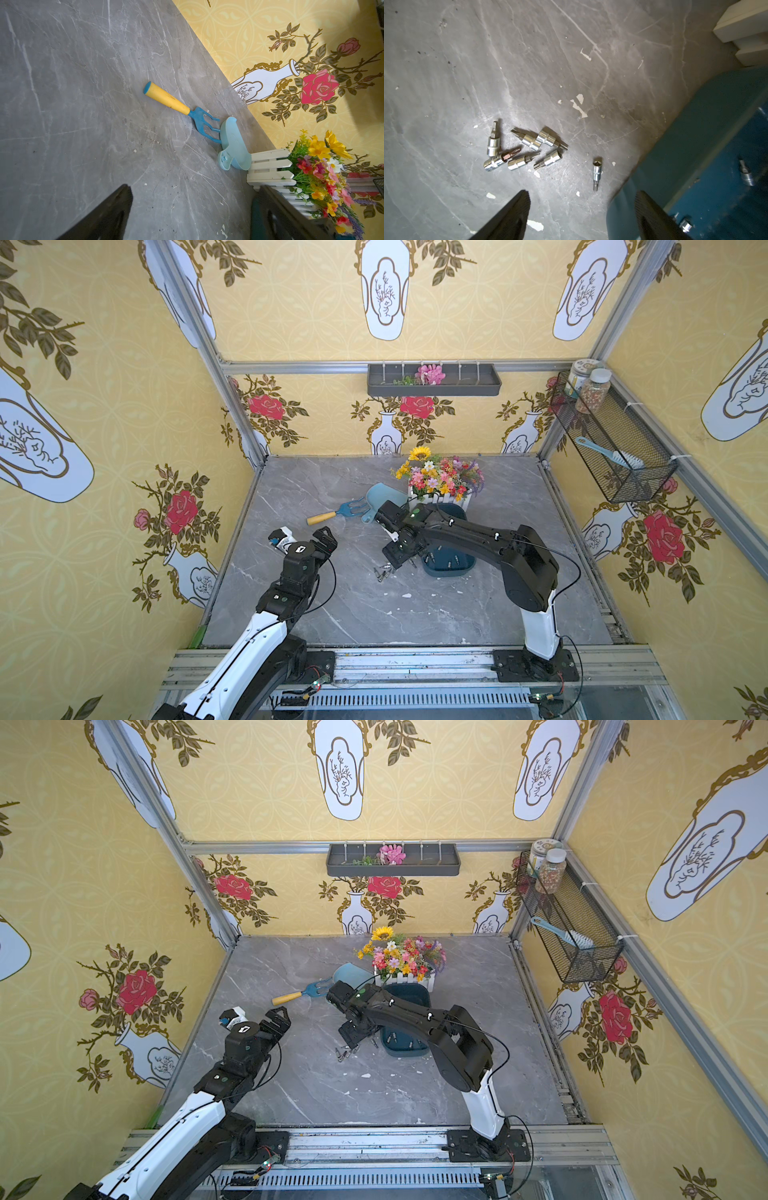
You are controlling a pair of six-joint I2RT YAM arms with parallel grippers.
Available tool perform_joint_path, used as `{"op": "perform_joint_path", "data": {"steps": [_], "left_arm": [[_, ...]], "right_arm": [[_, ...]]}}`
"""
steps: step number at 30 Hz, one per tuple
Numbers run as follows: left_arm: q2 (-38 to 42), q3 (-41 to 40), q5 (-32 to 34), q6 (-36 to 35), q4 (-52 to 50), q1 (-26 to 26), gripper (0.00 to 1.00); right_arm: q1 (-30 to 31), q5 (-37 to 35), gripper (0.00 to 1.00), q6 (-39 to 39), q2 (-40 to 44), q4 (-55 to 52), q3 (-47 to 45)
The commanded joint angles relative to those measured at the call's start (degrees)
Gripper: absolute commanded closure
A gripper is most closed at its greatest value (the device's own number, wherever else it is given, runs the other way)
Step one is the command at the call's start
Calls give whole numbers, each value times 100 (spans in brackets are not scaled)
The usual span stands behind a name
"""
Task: Put the bit on the desktop into the storage box
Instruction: Pick up the screwdriver bit from the center of the board.
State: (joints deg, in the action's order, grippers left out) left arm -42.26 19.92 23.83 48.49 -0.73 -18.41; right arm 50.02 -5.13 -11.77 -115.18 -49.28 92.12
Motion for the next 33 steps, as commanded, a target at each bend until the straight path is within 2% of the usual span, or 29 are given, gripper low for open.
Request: {"op": "perform_joint_path", "data": {"steps": [1,10,14,25,33], "left_arm": [[-36,3,25,-13,-20,-2,0],[-177,62,7,-24,42,12,0],[-243,82,-24,-33,72,22,0],[-276,82,-47,-24,74,22,0],[-169,29,-8,-15,37,31,0]], "right_arm": [[-79,146,24,-99,-65,84,-61],[-327,294,38,-162,-148,182,-380],[-368,279,47,-176,-197,147,-469],[-376,301,56,-180,-490,135,-405],[-370,371,69,-183,-674,182,-350]]}}
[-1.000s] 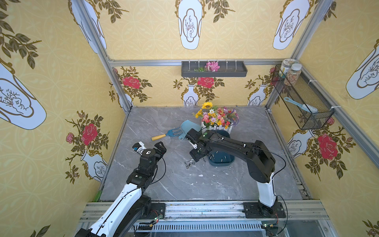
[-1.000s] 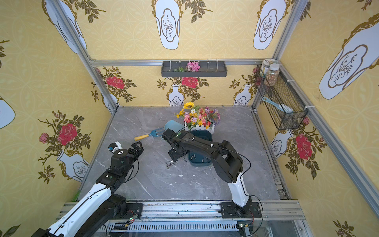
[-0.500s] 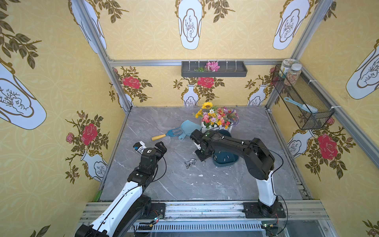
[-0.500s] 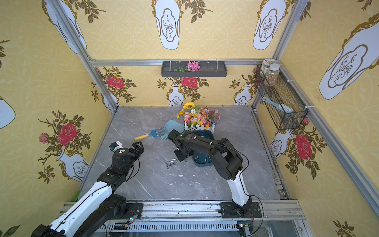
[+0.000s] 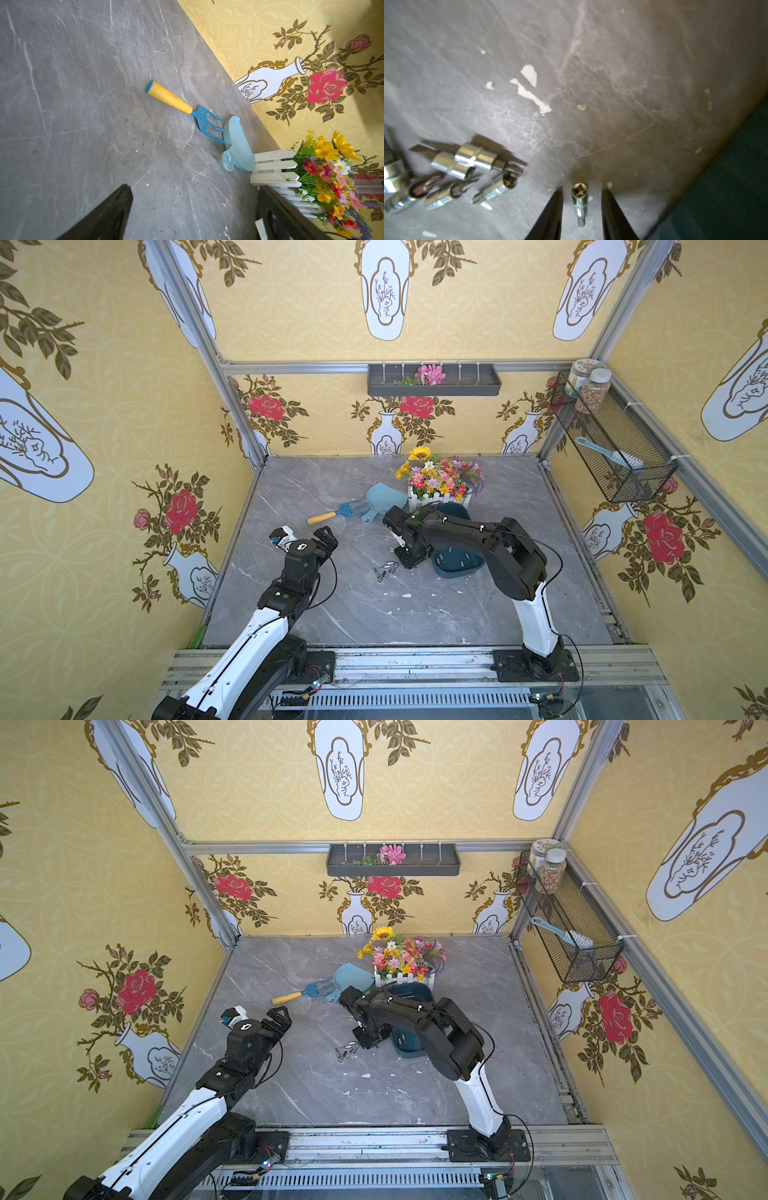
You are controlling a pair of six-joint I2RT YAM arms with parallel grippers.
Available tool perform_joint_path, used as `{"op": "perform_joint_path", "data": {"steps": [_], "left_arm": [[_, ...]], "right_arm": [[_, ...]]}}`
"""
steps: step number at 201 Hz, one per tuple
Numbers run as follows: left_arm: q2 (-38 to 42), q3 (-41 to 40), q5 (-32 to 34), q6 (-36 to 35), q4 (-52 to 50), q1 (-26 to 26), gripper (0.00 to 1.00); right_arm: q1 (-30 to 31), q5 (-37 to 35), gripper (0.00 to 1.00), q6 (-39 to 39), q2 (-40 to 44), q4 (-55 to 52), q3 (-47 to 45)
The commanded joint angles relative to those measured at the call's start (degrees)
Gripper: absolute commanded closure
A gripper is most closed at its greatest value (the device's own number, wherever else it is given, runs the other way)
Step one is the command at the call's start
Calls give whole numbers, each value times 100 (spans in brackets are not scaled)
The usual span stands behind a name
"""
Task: Put the bit on the desktop into the storage box
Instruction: Pick up the screwdriver bit from the center of the board.
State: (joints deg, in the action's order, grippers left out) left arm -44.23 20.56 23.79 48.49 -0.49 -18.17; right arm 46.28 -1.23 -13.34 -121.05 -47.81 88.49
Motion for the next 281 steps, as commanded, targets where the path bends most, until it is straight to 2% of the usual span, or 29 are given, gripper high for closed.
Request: {"op": "perform_joint_path", "data": {"steps": [1,29,56,130,281], "left_arm": [[32,-43,-6,-19,5,9,0],[41,-43,-6,-15,-15,7,0],[61,-43,-2,-7,-25,11,0],[72,-43,-24,12,-36,16,0],[19,-34,-67,11,4,20,0]], "right_arm": [[4,-16,70,-32,-94,42,9],[11,45,80,-59,-74,70,-24],[12,48,85,-73,-2,79,-42],[17,51,86,-73,195,53,-41],[-169,-133,87,-32,1180,-246,-41]]}}
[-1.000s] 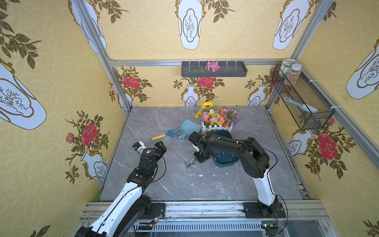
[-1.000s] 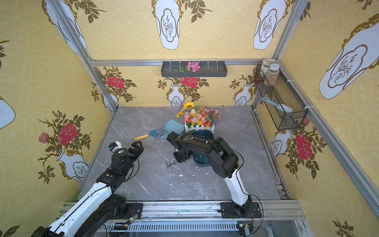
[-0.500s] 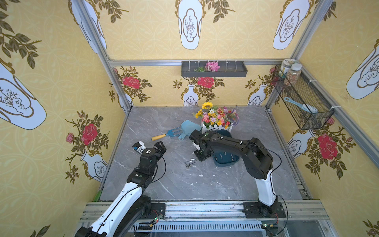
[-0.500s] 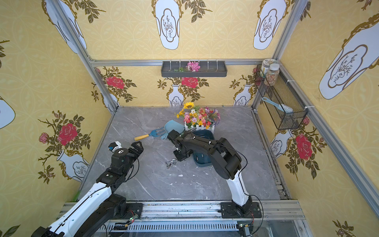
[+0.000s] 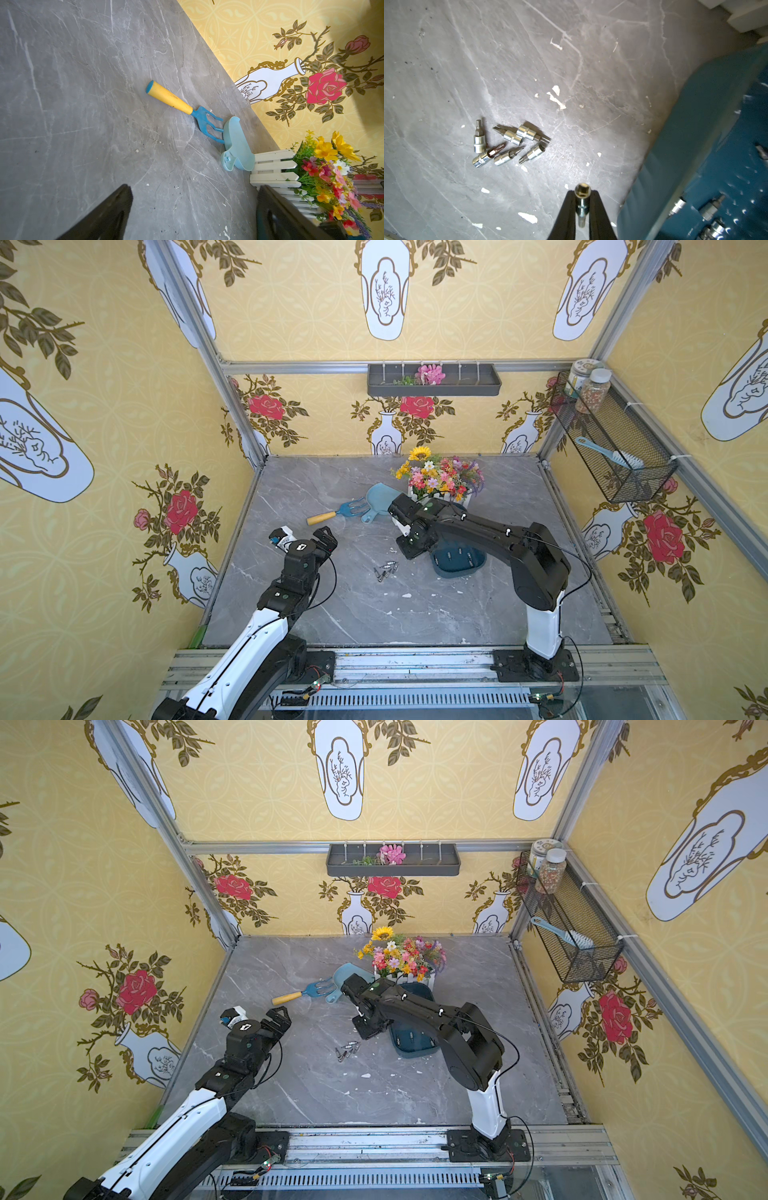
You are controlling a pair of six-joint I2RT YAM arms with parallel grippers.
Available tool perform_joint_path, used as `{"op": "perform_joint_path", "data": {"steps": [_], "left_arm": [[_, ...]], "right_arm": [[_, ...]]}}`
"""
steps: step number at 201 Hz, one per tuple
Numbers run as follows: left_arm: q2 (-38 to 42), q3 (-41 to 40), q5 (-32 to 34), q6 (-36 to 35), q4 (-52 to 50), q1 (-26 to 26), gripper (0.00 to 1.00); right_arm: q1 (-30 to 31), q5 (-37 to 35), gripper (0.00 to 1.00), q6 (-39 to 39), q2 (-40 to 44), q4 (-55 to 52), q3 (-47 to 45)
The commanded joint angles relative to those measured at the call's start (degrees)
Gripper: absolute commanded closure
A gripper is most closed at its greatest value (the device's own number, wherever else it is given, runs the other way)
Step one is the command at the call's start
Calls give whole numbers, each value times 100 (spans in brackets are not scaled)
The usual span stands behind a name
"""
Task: Put the bit on the desktop into the storage box
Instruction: Pick up the screwdriver bit from the center of the board, then place the screwdriver bit in the storage box.
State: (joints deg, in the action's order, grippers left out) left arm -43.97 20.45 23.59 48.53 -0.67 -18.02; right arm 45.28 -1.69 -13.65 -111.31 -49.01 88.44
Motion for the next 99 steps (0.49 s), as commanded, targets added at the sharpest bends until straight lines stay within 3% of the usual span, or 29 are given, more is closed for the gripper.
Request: {"op": "perform_joint_path", "data": {"steps": [1,99], "left_arm": [[-7,-28,-52,7,22,7,0],[-138,20,-107,7,102,9,0]], "right_arm": [[-70,-82,87,-4,214,-122,-41],[-959,-136,87,143,1111,-144,-677]]}}
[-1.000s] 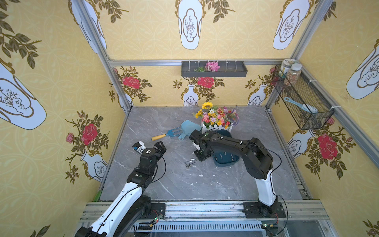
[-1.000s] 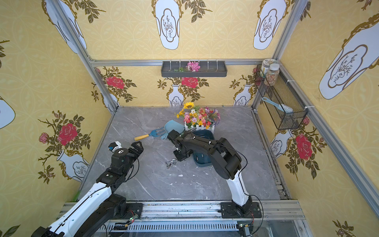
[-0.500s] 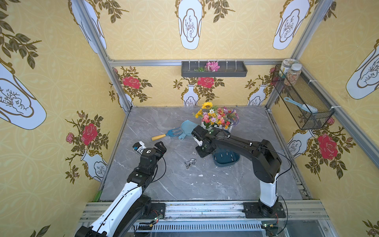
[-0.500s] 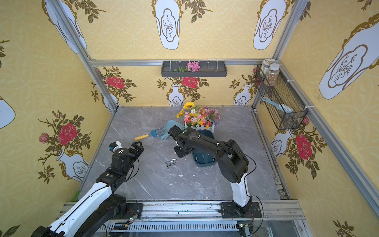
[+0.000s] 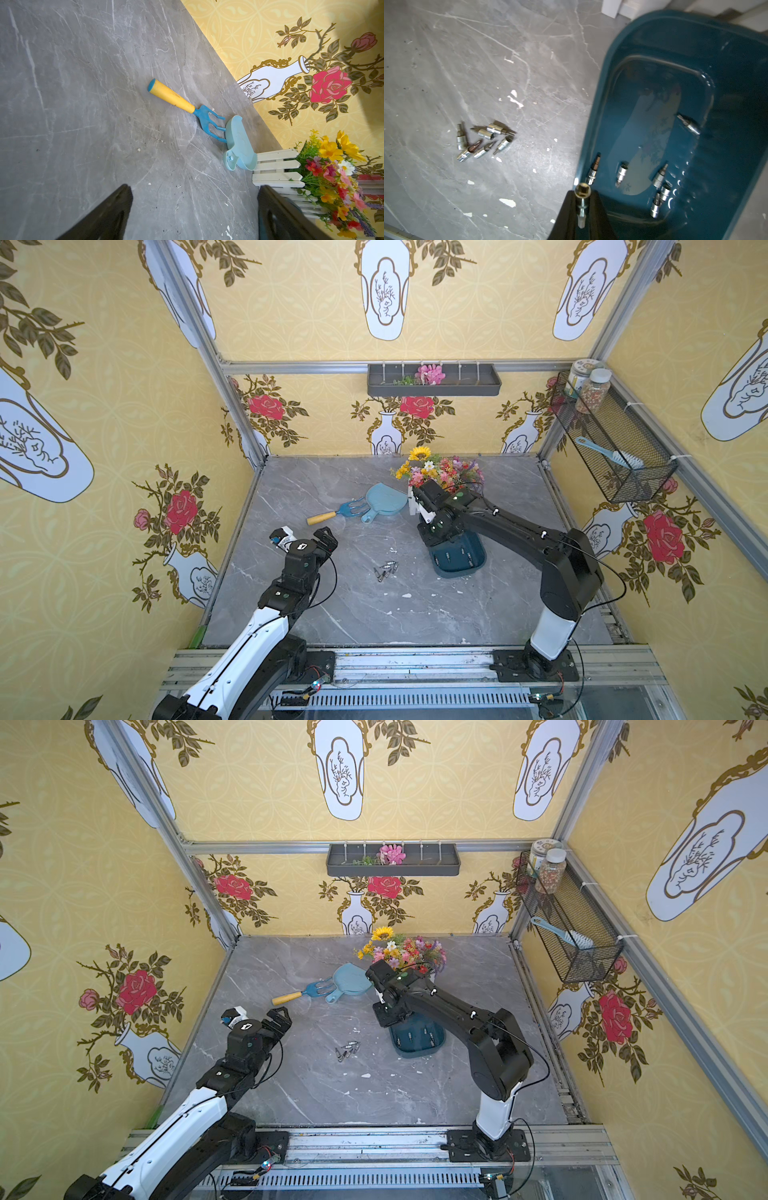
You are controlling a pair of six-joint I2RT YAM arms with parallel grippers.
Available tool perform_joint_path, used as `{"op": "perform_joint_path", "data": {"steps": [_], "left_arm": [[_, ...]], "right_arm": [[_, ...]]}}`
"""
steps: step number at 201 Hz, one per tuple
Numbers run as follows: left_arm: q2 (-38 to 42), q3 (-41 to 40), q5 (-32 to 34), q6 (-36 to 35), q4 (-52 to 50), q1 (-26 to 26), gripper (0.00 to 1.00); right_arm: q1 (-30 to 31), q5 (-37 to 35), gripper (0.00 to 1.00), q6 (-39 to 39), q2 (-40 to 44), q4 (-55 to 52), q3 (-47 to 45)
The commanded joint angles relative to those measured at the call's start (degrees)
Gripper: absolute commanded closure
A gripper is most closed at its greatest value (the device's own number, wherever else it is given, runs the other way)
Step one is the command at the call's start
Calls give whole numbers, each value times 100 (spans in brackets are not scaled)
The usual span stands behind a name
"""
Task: Put the bit on the desktop into the storage box
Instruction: Place the screwdriver bit in the storage box.
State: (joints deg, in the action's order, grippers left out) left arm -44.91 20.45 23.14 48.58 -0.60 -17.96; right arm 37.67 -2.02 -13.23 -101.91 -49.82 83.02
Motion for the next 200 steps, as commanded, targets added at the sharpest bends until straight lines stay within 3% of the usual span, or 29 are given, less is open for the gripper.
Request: {"op": "perform_joint_path", "data": {"steps": [1,86,200], "left_arm": [[-44,20,-62,3,100,2,0],[-167,38,-107,3,207,11,0],[-97,-23,-107,29,127,12,0]], "right_arm": [[-198,-100,87,102,176,-63,-150],[-1024,-132,87,243,596,-19,-796],[-1093,-108,87,251,591,87,-981]]}}
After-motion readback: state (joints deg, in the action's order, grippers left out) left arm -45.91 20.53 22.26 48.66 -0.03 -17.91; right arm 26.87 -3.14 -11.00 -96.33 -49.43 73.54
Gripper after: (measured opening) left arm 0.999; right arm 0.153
